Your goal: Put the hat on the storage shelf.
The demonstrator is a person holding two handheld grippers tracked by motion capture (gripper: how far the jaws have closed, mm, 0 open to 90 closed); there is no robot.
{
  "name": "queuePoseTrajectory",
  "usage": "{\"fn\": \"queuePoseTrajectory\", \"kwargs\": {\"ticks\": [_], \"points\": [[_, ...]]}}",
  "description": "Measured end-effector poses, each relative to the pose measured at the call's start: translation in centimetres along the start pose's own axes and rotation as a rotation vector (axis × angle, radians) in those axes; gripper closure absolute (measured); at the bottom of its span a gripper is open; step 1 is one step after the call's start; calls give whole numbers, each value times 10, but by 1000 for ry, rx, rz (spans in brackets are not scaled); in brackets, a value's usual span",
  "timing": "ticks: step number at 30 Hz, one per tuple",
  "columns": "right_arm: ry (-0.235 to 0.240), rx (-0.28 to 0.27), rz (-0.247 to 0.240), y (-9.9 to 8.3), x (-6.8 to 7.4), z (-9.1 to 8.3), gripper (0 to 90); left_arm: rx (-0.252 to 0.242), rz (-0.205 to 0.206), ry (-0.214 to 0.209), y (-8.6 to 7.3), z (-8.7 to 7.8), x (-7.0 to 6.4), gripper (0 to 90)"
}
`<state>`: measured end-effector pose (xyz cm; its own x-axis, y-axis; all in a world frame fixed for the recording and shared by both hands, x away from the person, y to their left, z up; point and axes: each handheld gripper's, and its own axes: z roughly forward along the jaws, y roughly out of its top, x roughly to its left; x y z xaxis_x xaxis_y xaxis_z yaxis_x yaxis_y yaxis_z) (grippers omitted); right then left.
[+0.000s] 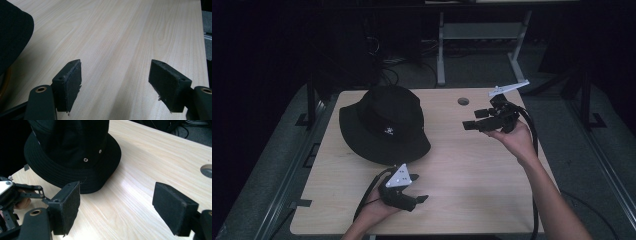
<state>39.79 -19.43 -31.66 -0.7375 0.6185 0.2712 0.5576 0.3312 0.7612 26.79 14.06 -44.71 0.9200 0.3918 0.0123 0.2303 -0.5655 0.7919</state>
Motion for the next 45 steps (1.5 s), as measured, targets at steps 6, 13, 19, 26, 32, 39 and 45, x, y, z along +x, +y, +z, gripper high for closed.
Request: {"fn": "queuePoseTrajectory", "kwargs": {"ticks": [6,13,19,26,32,39,45], "points": [[4,7,22,-11,-3,1,206,-9,-14,1,0,0,0,255],[0,13,34,-25,-6,-2,190,-1,-12,0,0,0,0,252],[-2,14,43,-36,-8,-6,184,-2,-15,-1,0,1,-1,253],[-7,14,57,-55,-12,-12,181,0,-12,2,0,1,0,252],[-4,16,79,-70,-15,-15,180,3,-11,6,-1,1,0,253],[-5,26,86,-85,-16,-17,180,3,-11,7,-1,0,0,253],[-4,33,102,-100,-19,-18,180,-2,-17,9,-1,0,0,253]]}}
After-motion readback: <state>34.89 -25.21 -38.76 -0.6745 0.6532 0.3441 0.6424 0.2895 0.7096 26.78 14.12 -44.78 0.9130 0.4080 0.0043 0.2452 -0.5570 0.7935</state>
